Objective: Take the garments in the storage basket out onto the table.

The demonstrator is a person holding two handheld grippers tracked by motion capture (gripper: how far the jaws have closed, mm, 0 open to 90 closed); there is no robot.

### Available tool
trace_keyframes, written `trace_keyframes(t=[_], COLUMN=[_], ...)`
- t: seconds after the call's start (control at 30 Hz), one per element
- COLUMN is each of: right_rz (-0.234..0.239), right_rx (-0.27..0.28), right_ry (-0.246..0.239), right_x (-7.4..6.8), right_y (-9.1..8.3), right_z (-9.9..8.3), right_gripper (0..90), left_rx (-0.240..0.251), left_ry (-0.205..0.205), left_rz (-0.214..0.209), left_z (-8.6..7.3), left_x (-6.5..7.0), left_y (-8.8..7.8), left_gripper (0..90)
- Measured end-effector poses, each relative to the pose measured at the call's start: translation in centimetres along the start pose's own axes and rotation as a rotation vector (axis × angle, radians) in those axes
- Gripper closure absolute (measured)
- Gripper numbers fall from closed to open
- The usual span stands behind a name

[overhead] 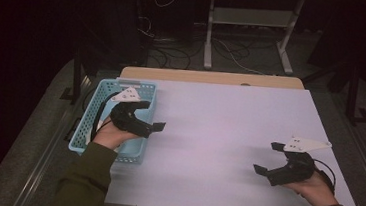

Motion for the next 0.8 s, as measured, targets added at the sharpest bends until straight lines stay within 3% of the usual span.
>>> trace_keyframes(t=[0.8], right_rz=[0.004], right_rx=[0.002], right_ry=[-0.002], right_x=[-0.1], right_y=[0.0], right_z=[0.0], right_gripper=[0.0], left_rx=[-0.011], left_ry=[-0.012], left_rz=[0.053], left_z=[-0.5], left_x=[-2.0], left_y=[-1.1], left_gripper=[0.0])
Point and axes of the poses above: each handheld gripper's, and its own axes: y roughly forward along the jaws, z roughly out of its top, x roughly to its right, the point moved 3 cm from there along y, roughly forward along the jaws, and after that the axes turned 11 degrees about x, right-handed, at the moved point
